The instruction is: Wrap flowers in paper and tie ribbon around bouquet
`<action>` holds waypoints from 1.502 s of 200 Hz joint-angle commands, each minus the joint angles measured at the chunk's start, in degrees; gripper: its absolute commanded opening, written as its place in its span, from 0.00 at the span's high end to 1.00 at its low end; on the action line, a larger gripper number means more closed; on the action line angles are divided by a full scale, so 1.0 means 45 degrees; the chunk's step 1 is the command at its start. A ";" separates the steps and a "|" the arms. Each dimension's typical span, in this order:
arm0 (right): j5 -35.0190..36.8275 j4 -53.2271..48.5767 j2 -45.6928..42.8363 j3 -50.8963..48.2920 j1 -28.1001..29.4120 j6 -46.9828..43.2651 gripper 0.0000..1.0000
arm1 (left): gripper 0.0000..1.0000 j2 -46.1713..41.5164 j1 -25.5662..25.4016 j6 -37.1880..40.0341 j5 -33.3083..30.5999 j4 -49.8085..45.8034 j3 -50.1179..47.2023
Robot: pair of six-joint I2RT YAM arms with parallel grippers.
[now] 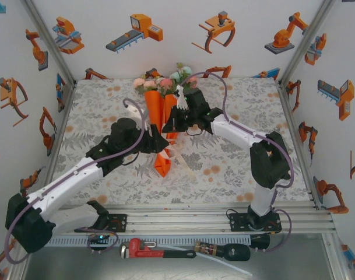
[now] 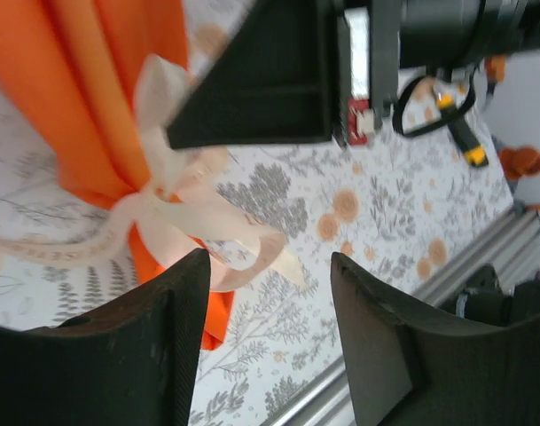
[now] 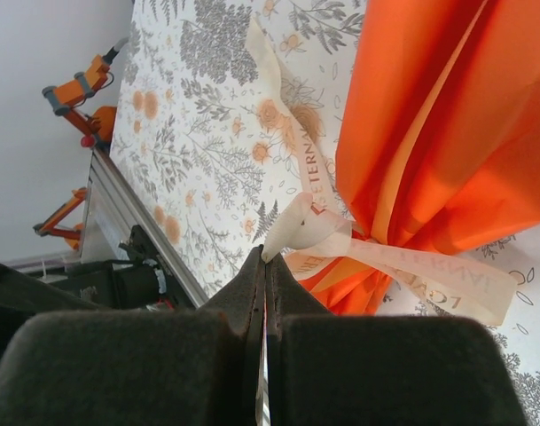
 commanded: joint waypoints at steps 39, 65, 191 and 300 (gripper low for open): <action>-0.3363 0.0625 -0.0073 -0.0294 0.0117 -0.1458 1.00 | 0.49 0.1541 0.3206 -0.4281 0.2808 -0.0486 0.0901; -0.4010 0.0507 -0.0099 -0.0387 0.0177 -0.1962 1.00 | 0.46 0.2474 0.3623 -0.6137 0.3516 -0.0201 0.1211; -0.1763 0.0314 -0.0326 -0.0187 0.0372 -0.1295 0.68 | 1.00 0.4554 0.3789 -0.5990 0.4223 0.1381 0.1434; 1.1105 0.1042 -0.1679 -0.2453 0.6273 0.6737 0.60 | 1.00 0.6494 0.4073 -0.4189 0.3581 0.2776 0.2037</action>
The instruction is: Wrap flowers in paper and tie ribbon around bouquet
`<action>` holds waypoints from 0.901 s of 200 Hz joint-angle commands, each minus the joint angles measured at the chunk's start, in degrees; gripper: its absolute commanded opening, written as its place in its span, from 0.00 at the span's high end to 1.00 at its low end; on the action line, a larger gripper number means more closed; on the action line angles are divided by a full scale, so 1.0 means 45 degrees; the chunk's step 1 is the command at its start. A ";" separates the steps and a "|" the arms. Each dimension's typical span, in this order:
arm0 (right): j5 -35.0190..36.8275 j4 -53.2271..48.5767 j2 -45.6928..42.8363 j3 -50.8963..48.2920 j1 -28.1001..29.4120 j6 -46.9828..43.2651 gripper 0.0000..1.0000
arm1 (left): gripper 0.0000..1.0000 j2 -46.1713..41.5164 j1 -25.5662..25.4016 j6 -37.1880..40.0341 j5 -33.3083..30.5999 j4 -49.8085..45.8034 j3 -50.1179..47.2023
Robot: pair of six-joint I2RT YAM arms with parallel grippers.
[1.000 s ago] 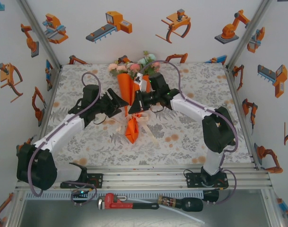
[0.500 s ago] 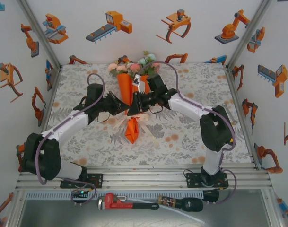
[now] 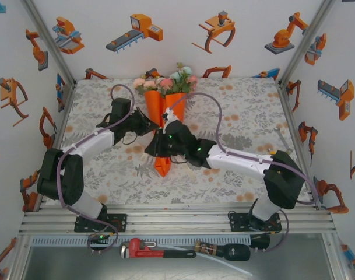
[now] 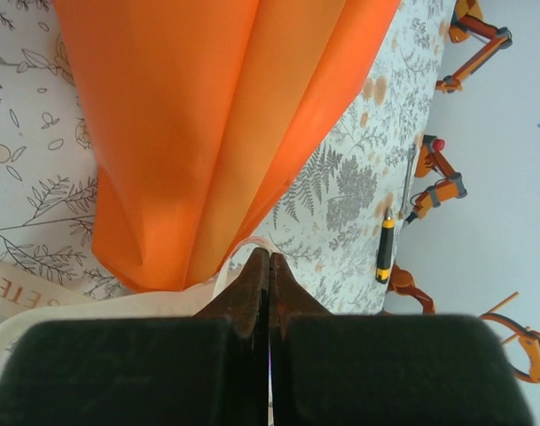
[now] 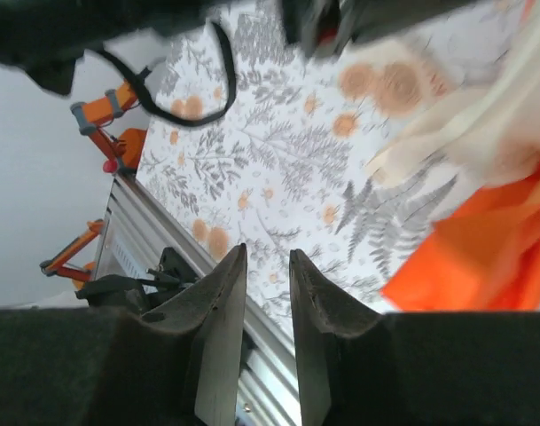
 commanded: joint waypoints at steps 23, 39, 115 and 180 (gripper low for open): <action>0.4116 -0.0082 0.1604 0.0334 0.1158 0.2782 0.50 | 1.00 0.0303 0.0094 0.0699 -0.0157 0.1290 -0.0201; 0.4472 0.0901 0.2016 -0.0078 0.1159 0.2576 0.45 | 1.00 0.0270 0.0089 0.0611 -0.0125 0.1472 -0.0362; 0.6691 0.2587 0.4443 0.0706 0.1087 0.0075 0.44 | 1.00 0.0503 0.0108 0.0361 0.0052 0.1882 -0.0445; 0.6154 0.3184 0.5032 0.0700 0.0847 0.0029 0.66 | 1.00 0.0505 0.0204 0.0315 0.0100 0.1979 -0.0547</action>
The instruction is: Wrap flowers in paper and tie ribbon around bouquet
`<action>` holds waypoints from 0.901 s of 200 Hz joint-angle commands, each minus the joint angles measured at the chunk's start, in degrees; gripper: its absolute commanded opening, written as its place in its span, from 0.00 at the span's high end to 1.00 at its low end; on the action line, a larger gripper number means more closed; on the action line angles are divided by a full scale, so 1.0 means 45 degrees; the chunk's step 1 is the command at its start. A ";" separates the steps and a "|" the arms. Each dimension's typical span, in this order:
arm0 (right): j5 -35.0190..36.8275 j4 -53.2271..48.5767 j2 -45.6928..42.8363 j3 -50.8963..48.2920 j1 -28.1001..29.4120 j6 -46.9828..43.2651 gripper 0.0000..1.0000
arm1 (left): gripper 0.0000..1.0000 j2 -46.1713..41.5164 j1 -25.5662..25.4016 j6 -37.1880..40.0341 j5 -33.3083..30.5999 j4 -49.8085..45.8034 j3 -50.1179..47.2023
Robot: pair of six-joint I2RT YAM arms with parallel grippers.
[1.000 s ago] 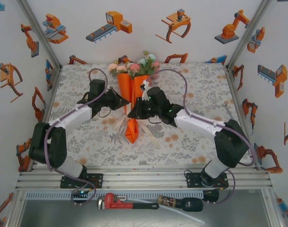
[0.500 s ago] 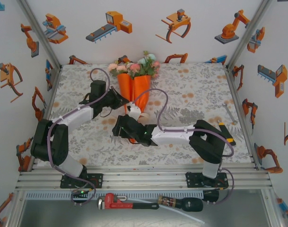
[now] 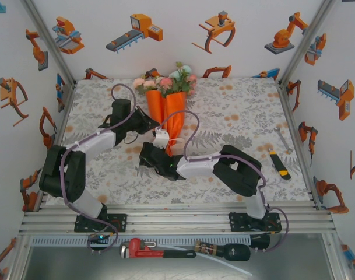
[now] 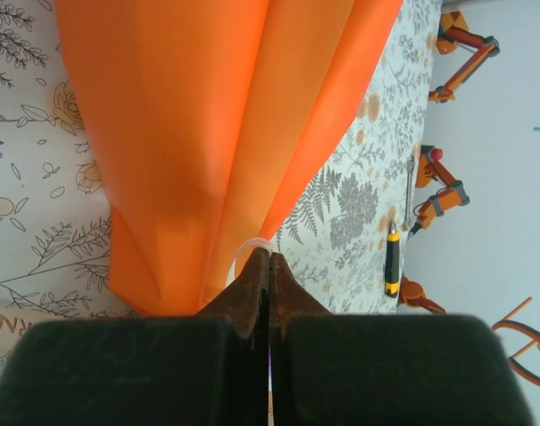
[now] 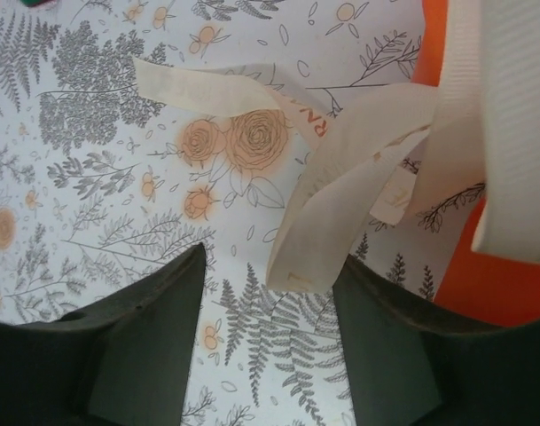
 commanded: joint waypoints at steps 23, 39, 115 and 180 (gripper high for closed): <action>-0.0275 -0.0051 -0.0444 0.0135 -0.0109 -0.0068 0.76 | 1.00 -0.0042 0.0310 0.0174 0.0071 0.0252 -0.0182; -0.0904 -0.0536 -0.0988 0.0199 -0.0012 -0.0083 0.84 | 1.00 -0.0065 0.0447 0.0355 0.0070 0.0215 -0.0188; -0.2674 -0.2796 -0.3385 0.0992 -0.0494 -0.2109 1.00 | 1.00 -0.0565 0.0573 0.1561 0.1106 0.0358 -0.0402; -0.5235 -0.5209 -0.4606 0.0695 -0.3127 -0.4114 1.00 | 1.00 -0.2601 0.0990 0.2809 0.1160 -0.1386 -0.0938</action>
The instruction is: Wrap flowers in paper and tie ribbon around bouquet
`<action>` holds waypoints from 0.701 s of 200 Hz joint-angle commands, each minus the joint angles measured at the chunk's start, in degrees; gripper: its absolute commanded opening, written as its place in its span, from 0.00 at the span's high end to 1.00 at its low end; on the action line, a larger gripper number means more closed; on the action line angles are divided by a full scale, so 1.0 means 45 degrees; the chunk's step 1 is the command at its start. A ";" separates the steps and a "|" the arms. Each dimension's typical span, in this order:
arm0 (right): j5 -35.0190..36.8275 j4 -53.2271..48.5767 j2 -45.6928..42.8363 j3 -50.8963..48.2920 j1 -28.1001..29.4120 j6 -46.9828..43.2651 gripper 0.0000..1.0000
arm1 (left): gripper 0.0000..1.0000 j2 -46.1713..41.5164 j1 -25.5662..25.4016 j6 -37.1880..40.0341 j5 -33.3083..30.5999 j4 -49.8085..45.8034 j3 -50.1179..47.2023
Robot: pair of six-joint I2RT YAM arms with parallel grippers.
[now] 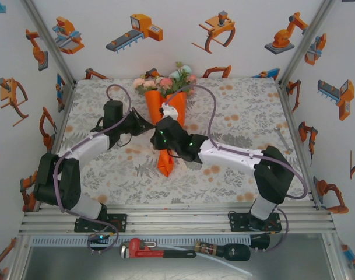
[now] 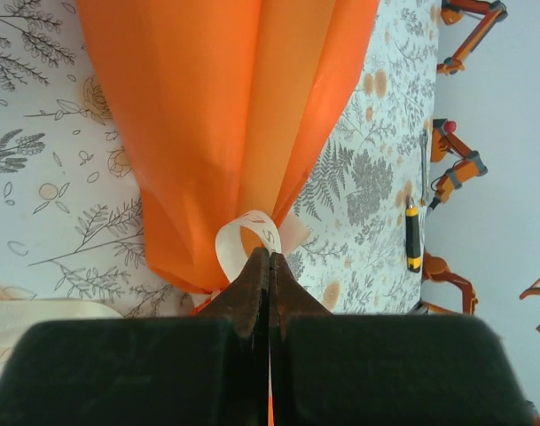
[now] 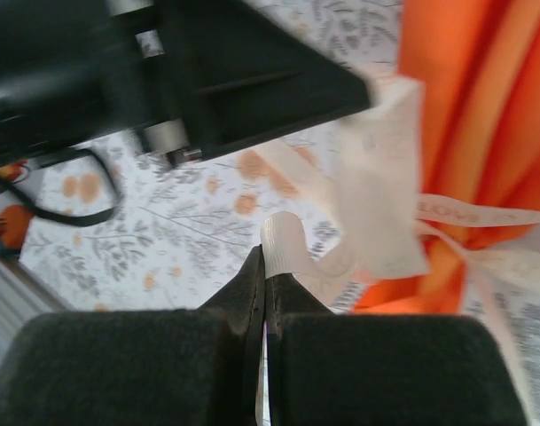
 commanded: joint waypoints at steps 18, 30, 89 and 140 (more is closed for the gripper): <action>-0.2594 -0.1739 -0.0796 -0.0567 -0.1908 -0.1379 1.00 | 1.00 -0.1942 0.0254 0.1755 0.0317 -0.1589 -0.0252; -0.2688 -0.1726 -0.0964 -0.0879 -0.2200 -0.1666 1.00 | 1.00 -0.2339 0.0253 0.2047 0.0267 -0.2059 -0.0498; -0.2590 -0.1629 -0.0520 -0.1754 -0.2752 -0.2667 0.90 | 1.00 -0.2829 0.0250 0.2305 -0.1824 -0.4785 -0.2113; -0.3851 -0.0808 -0.0847 -0.2424 -0.2839 -0.2785 1.00 | 0.73 -0.1726 0.0246 0.3173 -0.2333 -0.6692 -0.0384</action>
